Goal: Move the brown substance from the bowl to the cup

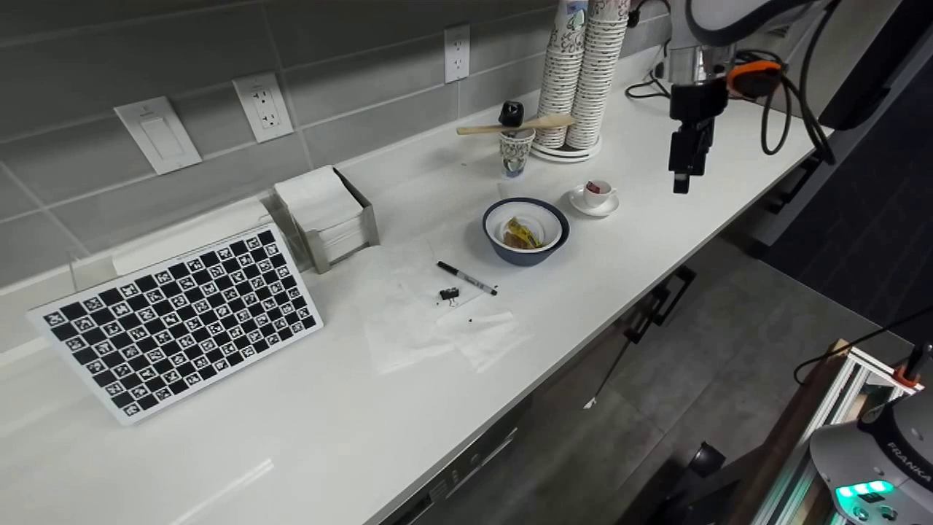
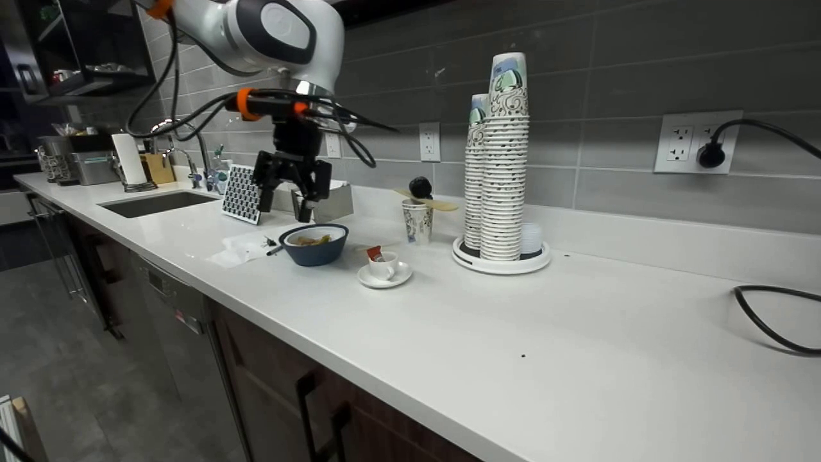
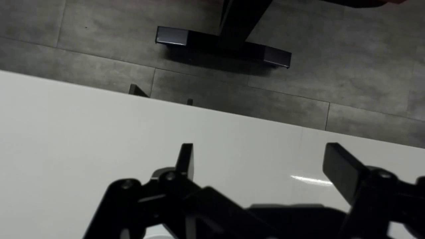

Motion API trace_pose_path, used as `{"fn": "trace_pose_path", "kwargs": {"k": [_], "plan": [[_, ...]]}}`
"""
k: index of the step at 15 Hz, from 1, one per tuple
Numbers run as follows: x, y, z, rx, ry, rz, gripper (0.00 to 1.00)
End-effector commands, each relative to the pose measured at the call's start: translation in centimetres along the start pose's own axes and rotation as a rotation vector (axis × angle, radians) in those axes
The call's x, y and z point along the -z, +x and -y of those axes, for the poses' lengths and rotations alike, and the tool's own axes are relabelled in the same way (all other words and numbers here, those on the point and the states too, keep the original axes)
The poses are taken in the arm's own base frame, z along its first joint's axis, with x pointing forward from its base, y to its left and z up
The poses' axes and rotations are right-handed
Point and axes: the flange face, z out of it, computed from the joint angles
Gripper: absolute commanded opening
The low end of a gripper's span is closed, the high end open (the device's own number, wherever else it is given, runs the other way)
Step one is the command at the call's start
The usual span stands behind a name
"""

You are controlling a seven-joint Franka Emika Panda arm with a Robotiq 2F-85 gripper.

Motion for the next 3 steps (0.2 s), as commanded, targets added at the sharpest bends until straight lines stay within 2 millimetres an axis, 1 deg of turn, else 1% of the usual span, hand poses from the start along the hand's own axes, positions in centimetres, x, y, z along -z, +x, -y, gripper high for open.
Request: {"fn": "trace_pose_path", "kwargs": {"k": [1,2,3], "plan": [[-1.0,-6.1,1.6,-0.133,0.036,-0.128,1.0],[-0.1,-2.7,0.7,-0.07,0.012,-0.05,1.0],[-0.3,-3.9,0.9,-0.092,0.013,-0.074,1.0]]}}
